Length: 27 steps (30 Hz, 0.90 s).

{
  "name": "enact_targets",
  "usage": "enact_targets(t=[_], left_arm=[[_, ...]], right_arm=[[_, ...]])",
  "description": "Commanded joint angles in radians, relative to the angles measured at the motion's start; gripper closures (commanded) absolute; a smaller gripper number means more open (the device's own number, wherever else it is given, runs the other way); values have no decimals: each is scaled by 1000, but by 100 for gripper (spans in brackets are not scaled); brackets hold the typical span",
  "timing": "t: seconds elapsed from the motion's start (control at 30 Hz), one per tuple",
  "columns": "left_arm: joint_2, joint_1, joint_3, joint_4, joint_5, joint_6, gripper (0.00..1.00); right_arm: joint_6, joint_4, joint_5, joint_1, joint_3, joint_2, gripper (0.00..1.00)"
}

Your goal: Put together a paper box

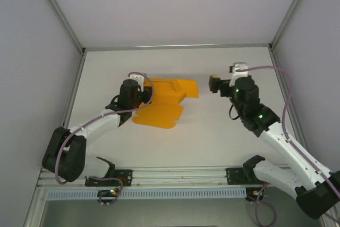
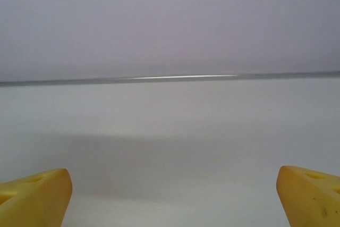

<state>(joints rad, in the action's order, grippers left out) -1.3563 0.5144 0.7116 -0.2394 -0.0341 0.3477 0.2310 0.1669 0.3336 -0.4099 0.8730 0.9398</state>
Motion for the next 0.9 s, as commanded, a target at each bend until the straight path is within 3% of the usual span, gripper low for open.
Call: enact_targets(t=[0.0,0.1,0.2,0.4,0.63,0.87], left_arm=[[35,-6,-6,-50,-67,14,100],[36,-6,-3,-46,-64,16,100],[40,-7,-3,-38,-56,15,100],[45,-8,0,-37,-50,18,100],[26,-7,26,18,15,33,100],[17,-7,27,-7,-29,42,100]], right_arm=[[53,98,-221,90,9,63,0],[41,125,-302,110,53,151,9],[20,93,-475,108,62,208,9],[12,109,-609,89,99,308,10],[-26,96,-615,-33,117,335,11],[-39,37,-667,-94,153,428,13]])
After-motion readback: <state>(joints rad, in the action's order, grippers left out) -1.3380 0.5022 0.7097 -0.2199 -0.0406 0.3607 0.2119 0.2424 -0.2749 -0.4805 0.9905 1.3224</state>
